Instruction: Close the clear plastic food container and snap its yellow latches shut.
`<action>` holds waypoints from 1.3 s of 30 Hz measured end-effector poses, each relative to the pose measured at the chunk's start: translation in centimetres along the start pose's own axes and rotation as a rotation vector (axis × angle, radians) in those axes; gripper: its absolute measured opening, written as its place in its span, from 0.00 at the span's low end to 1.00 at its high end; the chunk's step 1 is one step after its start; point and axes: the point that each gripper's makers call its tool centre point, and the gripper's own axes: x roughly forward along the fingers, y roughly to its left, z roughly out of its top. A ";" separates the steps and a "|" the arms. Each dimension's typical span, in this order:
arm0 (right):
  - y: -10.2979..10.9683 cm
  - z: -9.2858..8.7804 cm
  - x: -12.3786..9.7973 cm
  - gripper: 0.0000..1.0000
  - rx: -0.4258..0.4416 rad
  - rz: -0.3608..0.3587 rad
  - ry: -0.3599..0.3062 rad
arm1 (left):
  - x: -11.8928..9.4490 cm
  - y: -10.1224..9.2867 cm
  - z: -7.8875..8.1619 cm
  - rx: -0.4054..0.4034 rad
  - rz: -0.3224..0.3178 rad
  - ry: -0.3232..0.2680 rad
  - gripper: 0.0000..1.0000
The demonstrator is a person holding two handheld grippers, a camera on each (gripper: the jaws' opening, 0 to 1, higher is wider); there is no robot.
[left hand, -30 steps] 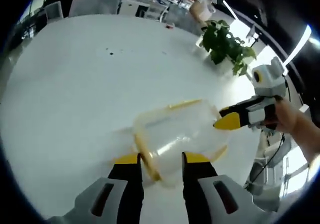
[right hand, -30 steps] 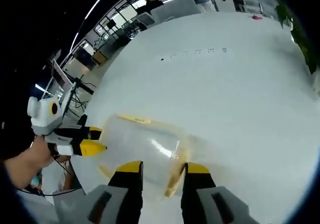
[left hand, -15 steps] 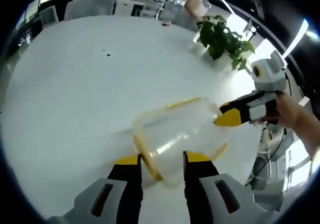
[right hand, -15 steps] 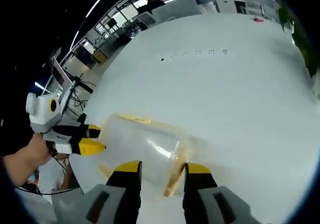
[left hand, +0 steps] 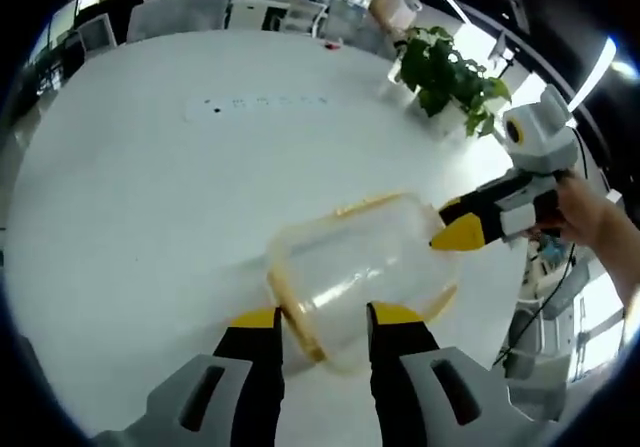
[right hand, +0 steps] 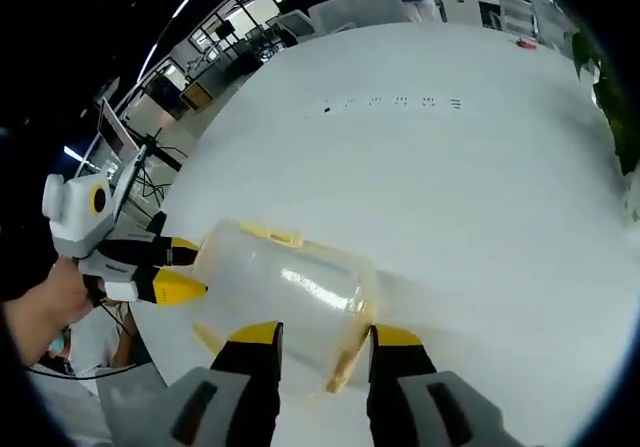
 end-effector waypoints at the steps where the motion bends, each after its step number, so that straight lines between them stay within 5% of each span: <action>1: 0.1 0.0 -0.1 0.31 -0.021 -0.007 0.009 | -0.1 0.0 0.0 0.005 -0.001 0.004 0.31; 5: 0.4 -0.1 -0.3 0.31 -0.082 -0.012 0.037 | -0.5 0.1 0.1 0.047 0.002 0.035 0.27; 9: 0.0 -0.3 -0.5 0.27 -0.108 0.002 0.054 | -1.3 0.2 0.9 0.026 -0.012 0.006 0.25; 13: 0.3 -0.5 -0.9 0.28 -0.144 0.001 0.064 | -2.0 -0.4 1.2 0.100 -0.038 0.006 0.26; 19: 0.4 -0.2 -1.3 0.28 -0.303 -0.033 0.091 | -2.4 -0.8 1.8 0.169 -0.041 0.018 0.29; 29: 0.7 0.5 -1.9 0.31 -0.525 -0.050 0.126 | -3.0 -1.5 3.2 0.399 -0.028 0.029 0.32; 35: 1.2 0.2 -1.8 0.28 -0.616 -0.032 0.167 | -2.7 -1.9 2.8 0.630 -0.014 0.091 0.32; 39: 2.0 -0.1 -1.7 0.30 -0.719 0.006 0.204 | -2.5 -2.2 2.5 0.701 -0.011 0.115 0.33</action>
